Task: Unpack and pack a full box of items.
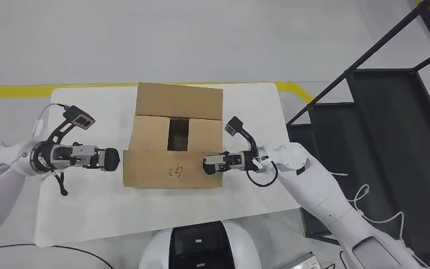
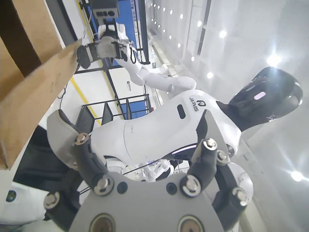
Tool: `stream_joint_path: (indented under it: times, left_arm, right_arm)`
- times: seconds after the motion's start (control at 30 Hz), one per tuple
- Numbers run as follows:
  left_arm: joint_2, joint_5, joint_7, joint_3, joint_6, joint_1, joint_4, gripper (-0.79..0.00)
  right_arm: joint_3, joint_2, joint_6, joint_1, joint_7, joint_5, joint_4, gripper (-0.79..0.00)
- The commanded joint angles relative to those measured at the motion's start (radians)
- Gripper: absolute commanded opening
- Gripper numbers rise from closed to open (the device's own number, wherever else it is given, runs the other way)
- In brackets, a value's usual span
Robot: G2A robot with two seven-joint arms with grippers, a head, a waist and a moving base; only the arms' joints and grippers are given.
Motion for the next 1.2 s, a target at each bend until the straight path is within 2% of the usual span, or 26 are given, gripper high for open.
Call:
stream_joint_path:
  times: [0.0, 0.13, 0.2, 0.33, 0.57, 0.77, 1.0, 1.17]
  left_arm:
    - [-0.004, 0.031, 0.000, 0.024, 0.000, -0.010, -0.007, 0.000]
    - [-0.025, 0.148, 0.024, 0.067, -0.024, -0.041, 0.004, 0.000]
    - [-0.038, 0.270, 0.085, 0.093, -0.085, -0.060, 0.003, 0.000]
    - [-0.064, 0.389, 0.167, 0.156, -0.168, -0.076, 0.029, 0.000]
    - [-0.093, 0.388, 0.187, 0.208, -0.187, -0.120, 0.079, 0.000]
    - [-0.093, 0.348, 0.162, 0.203, -0.162, -0.127, 0.077, 0.000]
    - [-0.081, 0.341, 0.140, 0.174, -0.140, -0.113, 0.048, 0.000]
    - [-0.078, 0.335, 0.132, 0.158, -0.132, -0.110, 0.043, 0.000]
  right_arm:
    - [-0.005, -0.003, -0.006, 0.011, -0.005, -0.002, 0.012, 0.000]
    - [-0.006, -0.007, -0.010, 0.020, 0.000, 0.003, 0.019, 0.000]
    - [-0.001, -0.007, -0.012, 0.023, 0.005, 0.001, 0.022, 0.000]
    - [0.018, -0.005, -0.017, 0.026, 0.018, 0.012, 0.031, 0.000]
    - [0.125, 0.011, -0.045, 0.069, 0.034, 0.031, 0.087, 0.000]
    - [0.165, 0.011, -0.037, 0.191, 0.011, -0.021, 0.229, 0.000]
    - [0.056, -0.037, -0.089, 0.386, -0.047, -0.091, 0.510, 0.000]
    - [-0.031, -0.082, -0.150, 0.474, -0.059, -0.110, 0.667, 0.000]
